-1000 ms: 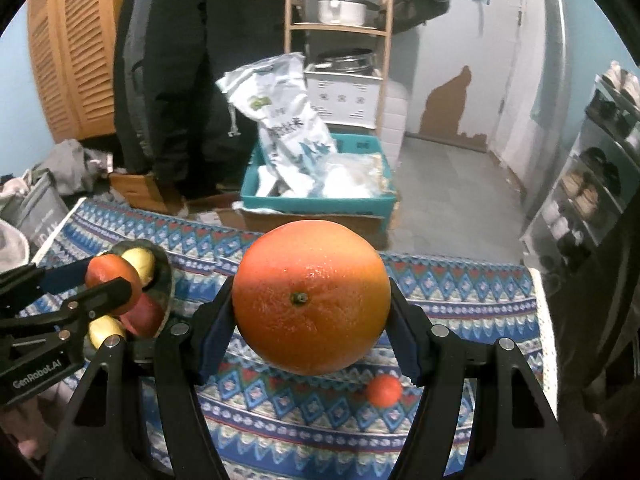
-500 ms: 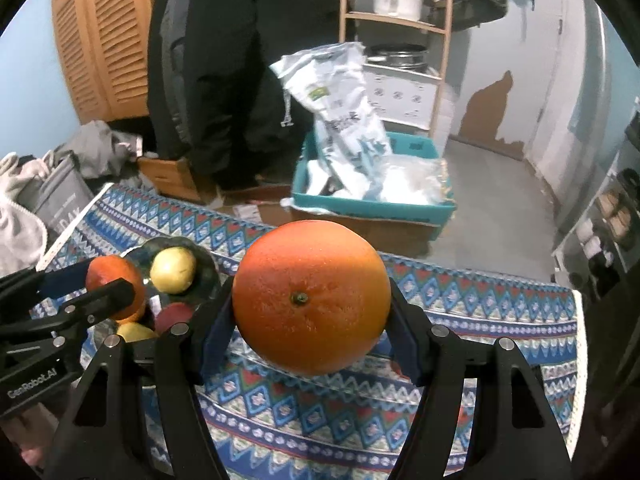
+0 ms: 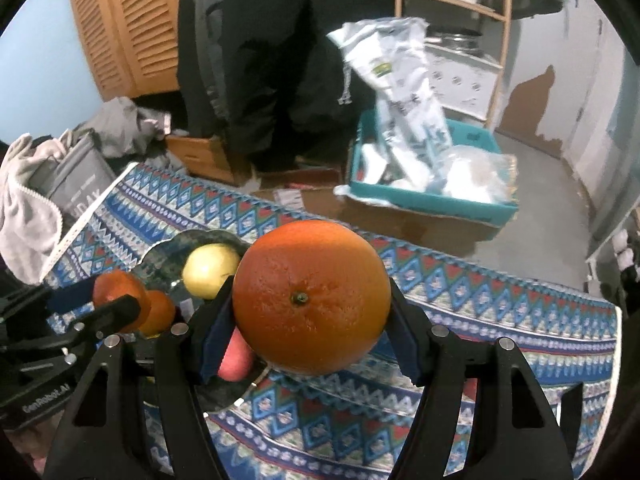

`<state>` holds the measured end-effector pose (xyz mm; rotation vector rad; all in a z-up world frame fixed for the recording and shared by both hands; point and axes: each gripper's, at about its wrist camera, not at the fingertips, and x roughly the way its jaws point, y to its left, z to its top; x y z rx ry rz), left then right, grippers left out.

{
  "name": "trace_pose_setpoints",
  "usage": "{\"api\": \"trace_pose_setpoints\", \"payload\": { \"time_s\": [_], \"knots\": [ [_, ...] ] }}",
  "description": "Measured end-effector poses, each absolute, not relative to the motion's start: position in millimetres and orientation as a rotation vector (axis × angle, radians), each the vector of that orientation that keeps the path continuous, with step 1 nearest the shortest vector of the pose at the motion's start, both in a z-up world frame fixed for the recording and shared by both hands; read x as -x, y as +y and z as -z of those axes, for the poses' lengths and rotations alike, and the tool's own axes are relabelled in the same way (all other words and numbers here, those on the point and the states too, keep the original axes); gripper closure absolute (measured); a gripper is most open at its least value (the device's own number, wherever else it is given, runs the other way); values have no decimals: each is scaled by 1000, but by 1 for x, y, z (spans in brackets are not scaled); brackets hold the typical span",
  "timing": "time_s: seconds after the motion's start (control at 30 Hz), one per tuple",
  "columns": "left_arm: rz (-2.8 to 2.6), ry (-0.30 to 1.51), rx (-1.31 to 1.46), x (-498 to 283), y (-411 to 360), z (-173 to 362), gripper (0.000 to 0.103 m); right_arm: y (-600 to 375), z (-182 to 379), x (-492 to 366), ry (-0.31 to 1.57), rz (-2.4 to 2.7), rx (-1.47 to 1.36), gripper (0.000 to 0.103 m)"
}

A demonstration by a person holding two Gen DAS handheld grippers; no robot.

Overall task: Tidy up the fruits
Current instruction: 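Lower the small orange into the bowl with the left tool while the right lowers the large orange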

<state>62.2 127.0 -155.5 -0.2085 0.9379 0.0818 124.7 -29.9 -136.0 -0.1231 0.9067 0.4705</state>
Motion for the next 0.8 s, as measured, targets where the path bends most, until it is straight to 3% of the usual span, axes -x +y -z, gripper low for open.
{"api": "trace_pose_setpoints", "payload": {
  "time_s": [0.8],
  "knots": [
    [-118,1078,279,-75,156,215,57,23,188,-142,1051,-562,133,34]
  ]
}}
